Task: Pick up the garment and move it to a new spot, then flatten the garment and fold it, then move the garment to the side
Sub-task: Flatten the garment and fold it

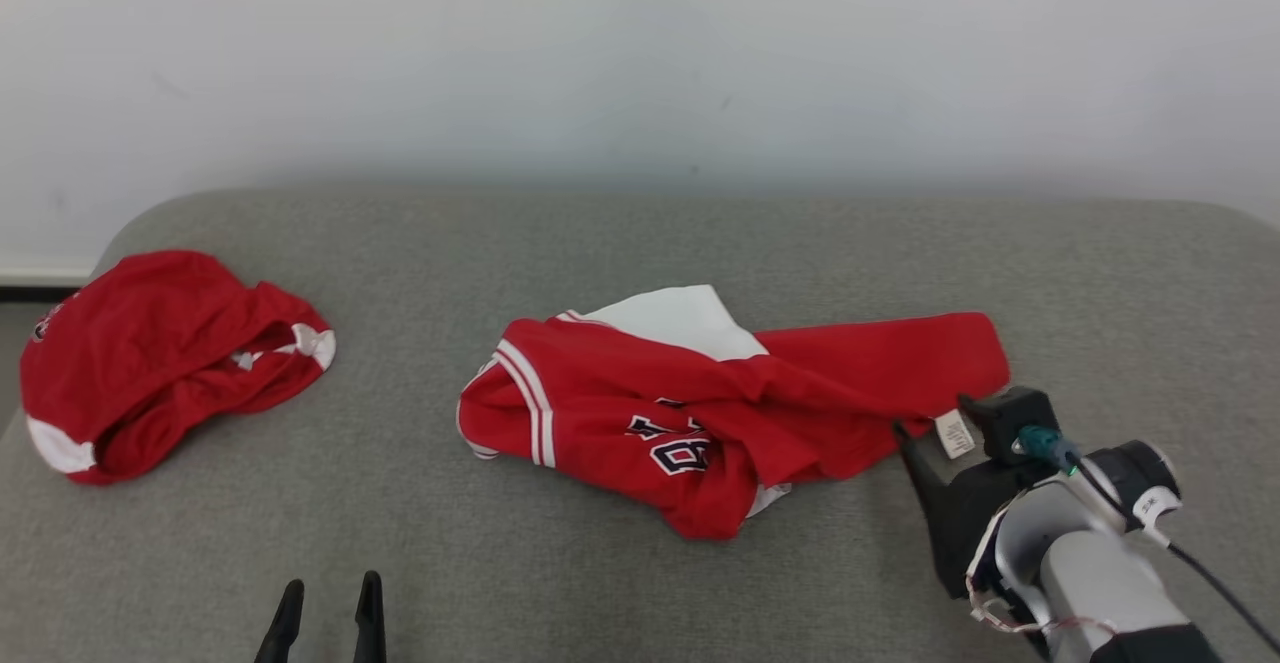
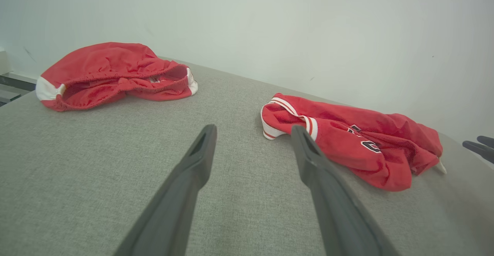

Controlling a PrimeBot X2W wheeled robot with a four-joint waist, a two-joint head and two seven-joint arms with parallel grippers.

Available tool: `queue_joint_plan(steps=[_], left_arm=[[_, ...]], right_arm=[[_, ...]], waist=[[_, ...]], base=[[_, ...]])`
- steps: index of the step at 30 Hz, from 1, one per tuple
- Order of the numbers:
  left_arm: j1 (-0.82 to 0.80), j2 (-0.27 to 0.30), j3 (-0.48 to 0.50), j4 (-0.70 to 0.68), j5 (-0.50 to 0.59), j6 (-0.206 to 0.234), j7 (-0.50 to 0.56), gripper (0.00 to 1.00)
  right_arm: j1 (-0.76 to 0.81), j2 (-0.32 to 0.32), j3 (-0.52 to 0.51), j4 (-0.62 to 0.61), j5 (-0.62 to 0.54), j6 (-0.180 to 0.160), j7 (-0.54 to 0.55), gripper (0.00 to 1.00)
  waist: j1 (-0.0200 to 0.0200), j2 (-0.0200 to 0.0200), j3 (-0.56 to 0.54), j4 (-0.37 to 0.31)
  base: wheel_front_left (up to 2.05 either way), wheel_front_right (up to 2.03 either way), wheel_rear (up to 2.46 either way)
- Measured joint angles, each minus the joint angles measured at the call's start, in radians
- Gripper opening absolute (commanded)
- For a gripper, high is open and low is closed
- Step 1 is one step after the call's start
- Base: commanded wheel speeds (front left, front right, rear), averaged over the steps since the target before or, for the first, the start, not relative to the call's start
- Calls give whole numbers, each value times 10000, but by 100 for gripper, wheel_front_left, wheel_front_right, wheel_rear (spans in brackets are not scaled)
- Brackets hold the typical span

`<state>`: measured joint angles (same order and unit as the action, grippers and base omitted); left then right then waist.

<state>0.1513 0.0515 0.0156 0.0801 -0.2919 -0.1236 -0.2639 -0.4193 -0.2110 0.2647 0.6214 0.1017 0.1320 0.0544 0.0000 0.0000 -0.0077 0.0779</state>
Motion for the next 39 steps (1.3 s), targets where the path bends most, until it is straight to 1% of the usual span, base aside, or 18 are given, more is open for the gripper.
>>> queue_joint_plan(steps=[3,6,11,13,16,25,26,27,28,29,35,39], left_arm=[[-166,-2,-132,4,2,-6,0,100],[-267,0,-186,6,0,-12,0,100],[-424,-2,-224,-21,-4,-15,0,100],[-468,-2,-236,-40,-17,-21,0,100],[-583,-4,-257,-73,-36,-44,0,100],[-921,-4,-278,-71,-67,-59,0,100],[-940,-4,-286,-54,-81,-59,0,100],[-966,-6,-297,-36,-81,-59,0,100],[-991,-6,-301,-35,-82,-59,0,100],[-1011,-6,-299,-35,-88,-65,0,100],[-1014,-8,-245,-29,-88,-73,0,100],[-878,-6,-88,-44,-104,-71,0,100]], right_arm=[[-566,-291,117,899,-232,0,59,100],[-910,-353,249,1659,-341,0,21,100],[-1401,-431,180,2658,-368,0,-257,100],[-1592,-447,29,2999,-403,0,-403,100],[-1898,-502,-516,3455,-489,0,-681,100],[-2515,-504,-1540,4385,-1095,0,-1338,100],[-2566,-502,-1655,4472,-1145,0,-1386,93],[-2611,-504,-1764,4533,-1197,0,-1455,49],[-2647,-506,-1871,4579,-1260,0,-1555,25],[-2690,-508,-1998,4598,-1329,0,-1695,0],[-2875,-451,-2709,4573,-1921,0,-2341,0],[-2759,-391,-3062,4211,-2316,0,-2663,0]], waist=[[0,0,177,287],[0,0,365,567],[1,0,727,928],[1,0,875,1036],[1,1,1087,1163],[1,1,1442,1349],[1,1,1454,1353],[1,1,1460,1357],[1,0,1469,1357],[1,0,1481,1355],[1,0,1427,1277],[1,0,1263,1151]], base=[[0,0,0],[0,0,0],[0,0,0],[0,0,0],[0,0,0],[0,0,0],[0,0,0],[0,0,0],[0,0,0],[0,0,0],[0,0,0],[0,0,0]])
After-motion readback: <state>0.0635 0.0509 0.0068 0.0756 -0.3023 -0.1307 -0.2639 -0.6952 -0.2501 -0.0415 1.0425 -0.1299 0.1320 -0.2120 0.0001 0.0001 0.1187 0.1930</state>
